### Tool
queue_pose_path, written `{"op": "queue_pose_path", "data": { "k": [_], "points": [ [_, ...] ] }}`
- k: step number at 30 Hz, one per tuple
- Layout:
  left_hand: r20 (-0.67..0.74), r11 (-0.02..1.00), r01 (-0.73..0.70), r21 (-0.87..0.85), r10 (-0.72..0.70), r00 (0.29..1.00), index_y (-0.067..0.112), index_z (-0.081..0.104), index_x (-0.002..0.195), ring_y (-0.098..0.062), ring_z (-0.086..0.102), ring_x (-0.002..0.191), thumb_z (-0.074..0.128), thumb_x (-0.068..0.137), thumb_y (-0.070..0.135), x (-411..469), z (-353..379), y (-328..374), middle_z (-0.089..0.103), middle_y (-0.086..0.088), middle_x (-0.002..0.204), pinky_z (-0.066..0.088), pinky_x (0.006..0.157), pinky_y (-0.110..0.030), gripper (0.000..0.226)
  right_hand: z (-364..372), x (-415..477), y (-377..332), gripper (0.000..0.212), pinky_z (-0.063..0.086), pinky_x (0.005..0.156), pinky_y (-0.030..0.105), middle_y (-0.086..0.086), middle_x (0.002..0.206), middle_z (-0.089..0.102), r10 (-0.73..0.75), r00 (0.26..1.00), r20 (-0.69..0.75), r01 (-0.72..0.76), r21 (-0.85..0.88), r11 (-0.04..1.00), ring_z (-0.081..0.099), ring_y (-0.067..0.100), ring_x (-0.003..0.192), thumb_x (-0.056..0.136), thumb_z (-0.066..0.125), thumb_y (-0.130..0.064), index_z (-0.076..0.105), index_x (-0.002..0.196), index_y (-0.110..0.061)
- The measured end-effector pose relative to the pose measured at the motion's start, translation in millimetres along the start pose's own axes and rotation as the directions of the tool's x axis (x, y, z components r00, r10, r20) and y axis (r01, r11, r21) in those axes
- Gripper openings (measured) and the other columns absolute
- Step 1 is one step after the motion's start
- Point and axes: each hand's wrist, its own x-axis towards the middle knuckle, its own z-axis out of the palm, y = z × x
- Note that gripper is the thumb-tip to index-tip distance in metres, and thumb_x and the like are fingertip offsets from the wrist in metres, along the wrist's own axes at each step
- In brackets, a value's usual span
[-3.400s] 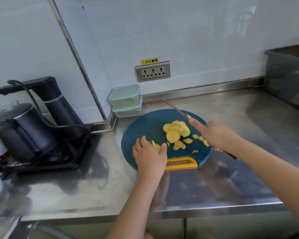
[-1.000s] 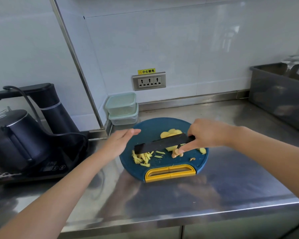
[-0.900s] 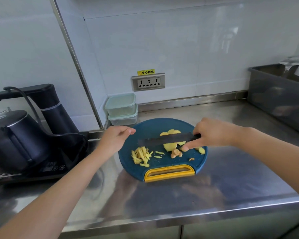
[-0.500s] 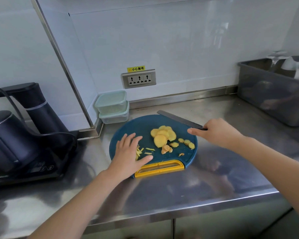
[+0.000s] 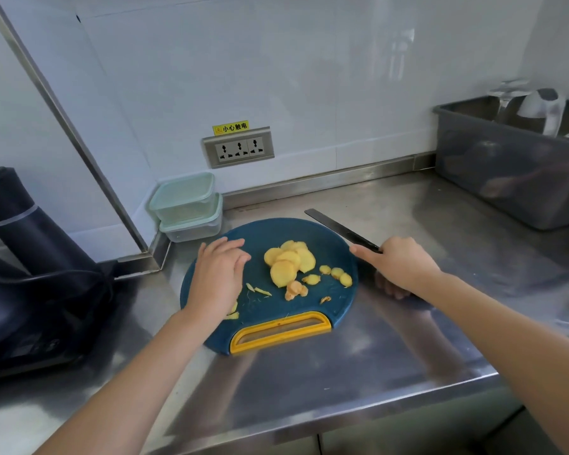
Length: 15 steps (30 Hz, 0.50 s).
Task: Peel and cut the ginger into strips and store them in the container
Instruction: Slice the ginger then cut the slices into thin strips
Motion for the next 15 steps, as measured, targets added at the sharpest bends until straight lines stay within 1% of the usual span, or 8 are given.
{"op": "queue_pose_path", "data": {
  "k": [3, 4, 6, 8, 9, 12, 15],
  "points": [
    [0.056, 0.995, -0.053, -0.083, 0.058, 0.997, 0.011, 0.06, 0.125, -0.017, 0.036, 0.132, 0.038, 0.101, 0.014, 7.5, 1.0, 27.6, 0.047, 0.0, 0.141, 0.021, 0.108, -0.023, 0.033, 0.4, 5.1, 1.1, 0.082, 0.048, 0.043, 0.022, 0.007, 0.046, 0.064, 0.016, 1.0, 0.014, -0.017, 0.023, 1.0, 0.055, 0.017, 0.032, 0.089, 0.038, -0.072, 0.066, 0.059, -0.001],
    [0.077, 0.99, -0.084, -0.111, 0.093, 0.993, 0.014, 0.059, 0.127, -0.015, 0.038, 0.131, 0.038, 0.1, 0.015, 8.8, 2.2, 38.8, 0.047, 0.003, 0.141, 0.022, 0.105, -0.02, 0.034, 0.0, 6.4, 1.3, 0.081, 0.047, 0.042, 0.022, 0.007, 0.045, 0.063, 0.027, 0.999, 0.018, -0.028, 0.037, 0.999, 0.054, 0.017, 0.032, 0.089, 0.038, -0.071, 0.066, 0.059, -0.001],
    [0.125, 0.977, -0.154, -0.144, 0.173, 0.977, 0.019, 0.061, 0.125, -0.011, 0.043, 0.122, 0.044, 0.099, 0.02, 11.8, 8.2, 60.0, 0.05, 0.006, 0.135, 0.028, 0.098, -0.017, 0.031, -0.9, 8.9, 1.3, 0.08, 0.043, 0.039, 0.021, 0.006, 0.042, 0.06, 0.044, 0.999, 0.028, -0.045, 0.051, 0.998, 0.053, 0.017, 0.031, 0.091, 0.037, -0.069, 0.065, 0.059, -0.002],
    [0.199, 0.973, -0.198, -0.122, 0.219, 0.955, 0.022, 0.065, 0.119, -0.01, 0.045, 0.115, 0.049, 0.097, 0.025, 16.7, 18.0, 77.0, 0.053, 0.007, 0.128, 0.034, 0.09, -0.02, 0.027, -0.8, 10.9, 1.5, 0.08, 0.043, 0.038, 0.021, 0.007, 0.043, 0.06, 0.048, 0.998, 0.034, -0.05, 0.062, 0.997, 0.053, 0.018, 0.031, 0.092, 0.037, -0.069, 0.065, 0.06, -0.001],
    [0.24, 0.973, -0.209, -0.095, 0.227, 0.944, 0.023, 0.066, 0.117, -0.01, 0.042, 0.115, 0.052, 0.096, 0.027, 20.4, 23.3, 82.4, 0.053, 0.008, 0.128, 0.033, 0.089, -0.021, 0.026, 0.0, 11.5, 1.9, 0.08, 0.043, 0.039, 0.021, 0.007, 0.044, 0.061, 0.046, 0.998, 0.033, -0.048, 0.066, 0.997, 0.053, 0.018, 0.031, 0.091, 0.037, -0.069, 0.065, 0.06, -0.001],
    [0.367, 0.976, -0.213, -0.035, 0.211, 0.906, 0.024, 0.067, 0.116, -0.011, 0.038, 0.116, 0.06, 0.09, 0.033, 33.8, 37.0, 88.8, 0.053, 0.007, 0.127, 0.031, 0.086, -0.023, 0.028, 2.5, 12.7, 4.6, 0.08, 0.047, 0.041, 0.024, 0.008, 0.045, 0.062, 0.027, 0.999, 0.03, -0.029, 0.069, 0.997, 0.055, 0.019, 0.034, 0.09, 0.039, -0.07, 0.066, 0.062, 0.0],
    [0.421, 0.982, -0.191, -0.013, 0.178, 0.889, 0.024, 0.071, 0.107, -0.016, 0.044, 0.109, 0.067, 0.085, 0.035, 43.8, 42.8, 90.2, 0.061, 0.005, 0.114, 0.037, 0.085, -0.029, 0.026, 2.3, 14.0, 5.9, 0.08, 0.05, 0.042, 0.025, 0.007, 0.044, 0.061, 0.032, 0.999, 0.034, -0.034, 0.076, 0.997, 0.056, 0.019, 0.035, 0.09, 0.039, -0.07, 0.065, 0.062, 0.0]
  ]
}}
